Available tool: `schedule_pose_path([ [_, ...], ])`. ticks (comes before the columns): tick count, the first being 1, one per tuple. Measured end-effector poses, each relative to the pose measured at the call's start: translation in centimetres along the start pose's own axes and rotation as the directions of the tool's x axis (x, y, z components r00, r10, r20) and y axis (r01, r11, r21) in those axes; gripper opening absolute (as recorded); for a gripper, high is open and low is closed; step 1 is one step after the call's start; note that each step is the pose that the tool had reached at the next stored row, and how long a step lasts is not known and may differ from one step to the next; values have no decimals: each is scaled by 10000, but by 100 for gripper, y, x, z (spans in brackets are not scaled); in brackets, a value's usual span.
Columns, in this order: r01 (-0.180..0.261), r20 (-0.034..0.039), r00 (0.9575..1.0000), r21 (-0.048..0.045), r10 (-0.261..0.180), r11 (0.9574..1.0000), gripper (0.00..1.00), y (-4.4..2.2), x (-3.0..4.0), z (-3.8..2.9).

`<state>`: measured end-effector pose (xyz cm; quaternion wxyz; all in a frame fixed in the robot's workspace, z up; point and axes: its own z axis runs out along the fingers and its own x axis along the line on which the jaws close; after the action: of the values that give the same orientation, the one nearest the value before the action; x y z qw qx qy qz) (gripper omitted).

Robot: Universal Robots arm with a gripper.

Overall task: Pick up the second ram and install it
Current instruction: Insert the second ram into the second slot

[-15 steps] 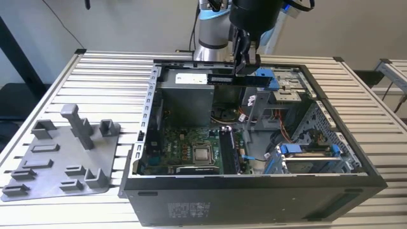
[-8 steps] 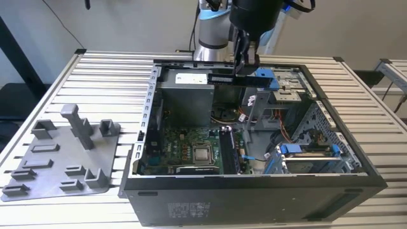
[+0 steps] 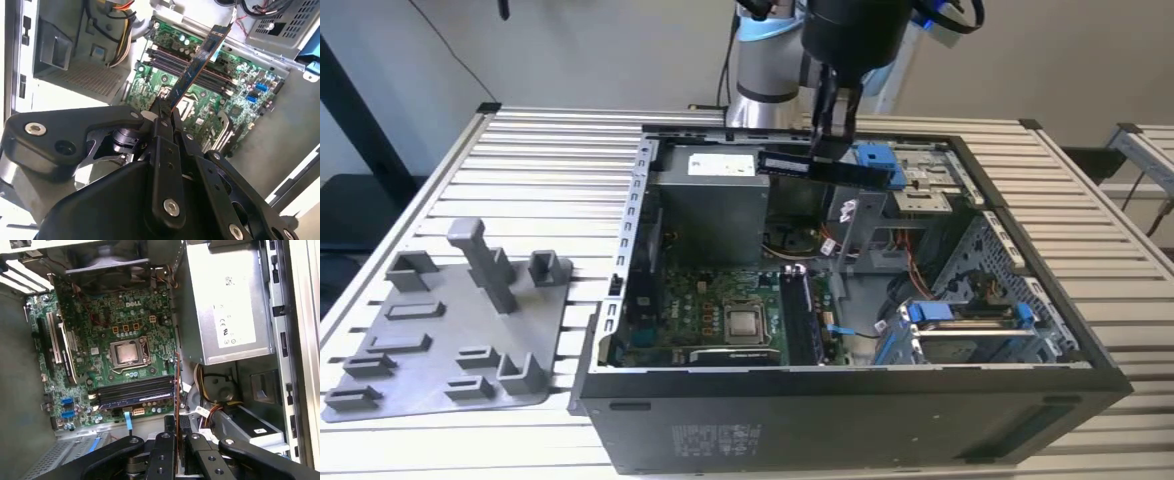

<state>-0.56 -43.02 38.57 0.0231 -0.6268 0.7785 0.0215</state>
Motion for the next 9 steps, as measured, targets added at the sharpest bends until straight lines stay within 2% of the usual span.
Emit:
schedule_pose_path([
  [5, -793, 4, 9968, 50, 793, 9968, 14, 0, 1, 14],
  [9, -1434, 9, 9897, 91, 1434, 9896, 14, 0, 2, 28],
])
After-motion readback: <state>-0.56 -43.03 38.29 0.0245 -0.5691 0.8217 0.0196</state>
